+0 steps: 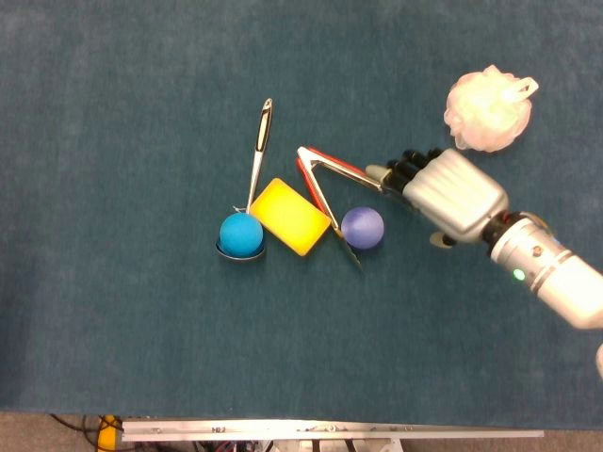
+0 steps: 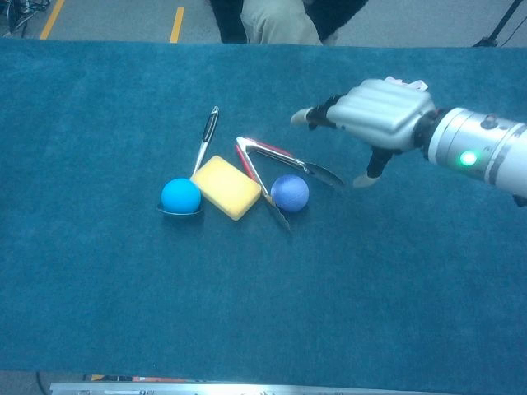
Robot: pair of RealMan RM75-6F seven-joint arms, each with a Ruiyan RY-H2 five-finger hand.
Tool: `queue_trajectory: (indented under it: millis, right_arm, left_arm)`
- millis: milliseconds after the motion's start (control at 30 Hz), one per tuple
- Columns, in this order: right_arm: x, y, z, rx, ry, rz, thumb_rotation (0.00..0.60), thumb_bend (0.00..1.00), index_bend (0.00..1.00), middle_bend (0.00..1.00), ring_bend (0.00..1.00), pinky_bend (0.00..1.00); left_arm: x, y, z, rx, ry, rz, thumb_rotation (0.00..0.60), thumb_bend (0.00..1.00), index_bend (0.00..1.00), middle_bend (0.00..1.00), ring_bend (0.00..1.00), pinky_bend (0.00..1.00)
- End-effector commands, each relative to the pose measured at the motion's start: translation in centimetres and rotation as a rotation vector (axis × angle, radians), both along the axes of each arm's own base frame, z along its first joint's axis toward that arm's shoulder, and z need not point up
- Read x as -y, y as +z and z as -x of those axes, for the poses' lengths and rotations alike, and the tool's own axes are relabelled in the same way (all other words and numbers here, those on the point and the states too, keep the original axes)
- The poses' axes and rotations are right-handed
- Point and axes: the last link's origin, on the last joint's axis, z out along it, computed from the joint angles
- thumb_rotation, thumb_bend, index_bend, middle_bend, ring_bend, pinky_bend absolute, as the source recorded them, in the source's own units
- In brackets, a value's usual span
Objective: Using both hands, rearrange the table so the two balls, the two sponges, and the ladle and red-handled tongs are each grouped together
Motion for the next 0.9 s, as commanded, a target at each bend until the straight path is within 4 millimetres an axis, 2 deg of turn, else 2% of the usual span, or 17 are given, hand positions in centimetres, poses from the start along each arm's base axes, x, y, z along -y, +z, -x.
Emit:
queue_trajectory:
  millis: [33, 267, 533, 700, 900]
  right_arm:
    - [-0.7, -0.9, -0.1, -0.024, 0.028, -0.018, 0.6, 0.03, 0.12, 0.24, 0.2, 0.38]
    - [-1.3, -2.5, -0.4, -0.061, 0.068, -0.029, 0.6, 0.03, 0.12, 0.25, 0.2, 0.38]
    - [-1.3, -4.6, -1.6, -0.077, 0.104, -0.014, 0.6, 0.03, 0.13, 0.25, 0.2, 0.38]
    - [-1.2, -4.7, -2.2, -0.06, 0.095, -0.009, 0.6, 0.03, 0.13, 0.25, 0.2, 0.38]
    - [-1.4, -3.5, -2.8, -0.024, 0.096, 0.011, 0.6, 0.03, 0.13, 0.25, 0.2, 0.38]
  left_arm:
    - [0.1, 0.0, 0.1, 0.001, 0.003, -0.001, 0.6, 0.58, 0.13, 0.1, 0.06, 0.0]
    - [0.3, 0.0, 0.2, 0.006, 0.004, 0.0, 0.6, 0.58, 0.13, 0.1, 0.06, 0.0]
    - [0.5, 0.0, 0.3, 0.013, 0.003, -0.003, 0.6, 0.58, 0.13, 0.1, 0.06, 0.0]
    - [0.7, 0.2, 0.6, 0.018, 0.01, -0.008, 0.6, 0.58, 0.13, 0.1, 0.06, 0.0]
    - [-0.1, 0.2, 0.2, 0.018, -0.024, 0.022, 0.6, 0.58, 0.13, 0.1, 0.06, 0.0]
